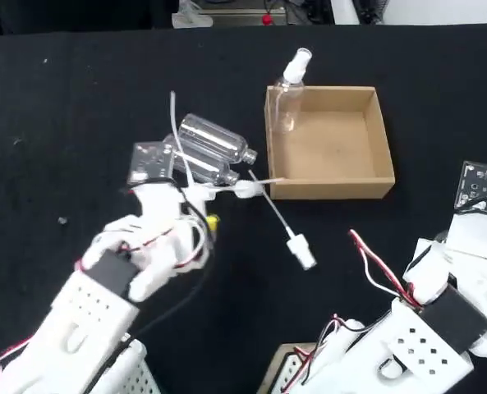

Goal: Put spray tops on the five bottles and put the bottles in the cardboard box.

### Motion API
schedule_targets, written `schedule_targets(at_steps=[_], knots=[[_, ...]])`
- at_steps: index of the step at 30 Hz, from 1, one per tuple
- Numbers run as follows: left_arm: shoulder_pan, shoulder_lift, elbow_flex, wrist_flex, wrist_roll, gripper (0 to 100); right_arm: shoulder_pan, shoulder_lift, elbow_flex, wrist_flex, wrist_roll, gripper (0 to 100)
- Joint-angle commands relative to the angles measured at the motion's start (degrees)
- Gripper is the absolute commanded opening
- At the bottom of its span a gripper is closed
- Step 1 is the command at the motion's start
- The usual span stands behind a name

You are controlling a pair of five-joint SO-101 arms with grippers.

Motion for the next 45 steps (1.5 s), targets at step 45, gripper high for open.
schedule_targets(at_steps=[45], knots=[[-59.47, 28.66, -22.2, 37.45, -54.59, 29, -71.65, -0.84, 13.85, -15.38, -18.46, 1.2]])
